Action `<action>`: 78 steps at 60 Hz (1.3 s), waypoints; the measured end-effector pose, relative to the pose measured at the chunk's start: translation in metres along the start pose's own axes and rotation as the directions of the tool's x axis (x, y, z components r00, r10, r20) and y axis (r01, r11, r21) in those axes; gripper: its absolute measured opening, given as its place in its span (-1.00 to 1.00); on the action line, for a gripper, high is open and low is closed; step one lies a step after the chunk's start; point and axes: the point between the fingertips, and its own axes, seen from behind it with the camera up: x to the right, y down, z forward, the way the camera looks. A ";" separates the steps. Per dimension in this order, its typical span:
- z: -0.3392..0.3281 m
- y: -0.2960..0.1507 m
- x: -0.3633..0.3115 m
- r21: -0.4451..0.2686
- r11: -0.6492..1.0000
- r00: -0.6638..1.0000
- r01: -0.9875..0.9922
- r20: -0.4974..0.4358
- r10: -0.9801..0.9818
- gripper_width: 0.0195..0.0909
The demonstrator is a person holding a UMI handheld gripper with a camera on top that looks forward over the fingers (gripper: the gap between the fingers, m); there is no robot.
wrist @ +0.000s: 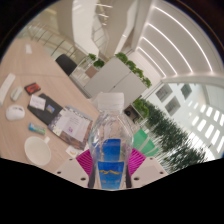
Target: Pour water
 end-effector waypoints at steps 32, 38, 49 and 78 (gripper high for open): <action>0.024 0.126 -0.099 -0.016 0.736 0.713 -0.677 0.235 0.661 -0.37; 0.027 0.130 -0.093 0.017 0.694 0.678 -0.720 0.231 0.698 -0.33; 0.027 0.130 -0.092 0.033 0.694 0.680 -0.719 0.243 0.692 -0.23; -0.119 0.152 -0.092 -0.197 0.717 0.682 -0.669 0.220 0.697 0.73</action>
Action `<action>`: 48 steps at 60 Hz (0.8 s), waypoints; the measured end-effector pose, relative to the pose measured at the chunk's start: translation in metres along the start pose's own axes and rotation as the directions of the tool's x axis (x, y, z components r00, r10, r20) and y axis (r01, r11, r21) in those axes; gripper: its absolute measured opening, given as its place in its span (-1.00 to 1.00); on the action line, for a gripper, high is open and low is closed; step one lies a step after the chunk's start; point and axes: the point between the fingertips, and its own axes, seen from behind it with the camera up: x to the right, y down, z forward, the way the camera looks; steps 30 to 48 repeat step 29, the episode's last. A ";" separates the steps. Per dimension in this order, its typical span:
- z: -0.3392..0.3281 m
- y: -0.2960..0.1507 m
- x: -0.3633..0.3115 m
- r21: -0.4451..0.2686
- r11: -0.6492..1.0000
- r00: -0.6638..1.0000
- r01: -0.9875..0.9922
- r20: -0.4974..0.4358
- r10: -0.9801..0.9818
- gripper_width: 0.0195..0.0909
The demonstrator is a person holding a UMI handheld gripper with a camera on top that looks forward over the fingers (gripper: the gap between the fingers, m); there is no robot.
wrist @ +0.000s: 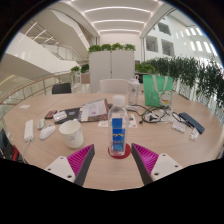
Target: Pour water
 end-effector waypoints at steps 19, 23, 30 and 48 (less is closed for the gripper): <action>-0.190 -0.028 -0.065 0.044 0.998 0.995 0.033 -0.094 -0.028 0.70; -0.222 -0.033 -0.083 0.045 0.999 0.996 0.030 -0.086 -0.026 0.71; -0.257 -0.036 -0.099 0.034 0.998 0.996 0.045 -0.084 -0.042 0.70; -0.257 -0.036 -0.099 0.034 0.998 0.996 0.045 -0.084 -0.042 0.70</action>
